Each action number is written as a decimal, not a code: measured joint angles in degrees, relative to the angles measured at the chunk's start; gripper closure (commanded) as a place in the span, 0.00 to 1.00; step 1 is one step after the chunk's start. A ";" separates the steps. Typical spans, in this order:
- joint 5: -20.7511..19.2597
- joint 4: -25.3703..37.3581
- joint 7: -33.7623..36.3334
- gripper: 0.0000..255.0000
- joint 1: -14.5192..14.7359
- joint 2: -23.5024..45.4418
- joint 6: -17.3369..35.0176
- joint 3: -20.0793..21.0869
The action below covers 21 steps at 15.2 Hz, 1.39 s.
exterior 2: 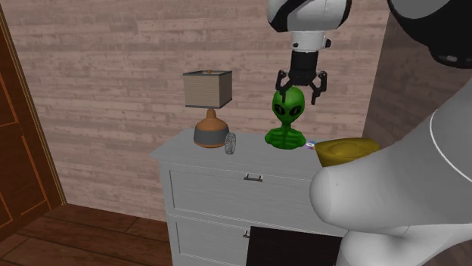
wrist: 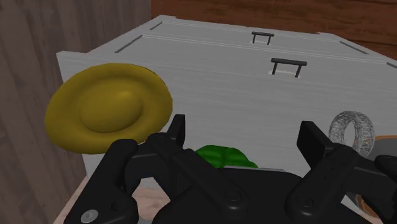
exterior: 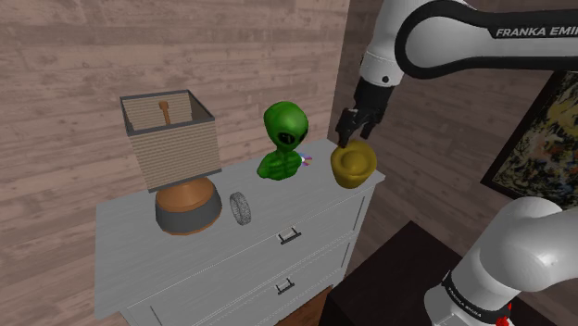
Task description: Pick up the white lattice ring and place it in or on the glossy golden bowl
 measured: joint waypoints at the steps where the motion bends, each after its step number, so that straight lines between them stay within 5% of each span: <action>1: 0.24 0.69 1.24 0.00 0.07 1.27 0.47 1.03; 12: -1.54 8.11 16.97 0.00 -0.30 21.40 11.51 13.87; 21: -12.78 21.32 32.88 0.00 1.35 42.81 15.28 20.63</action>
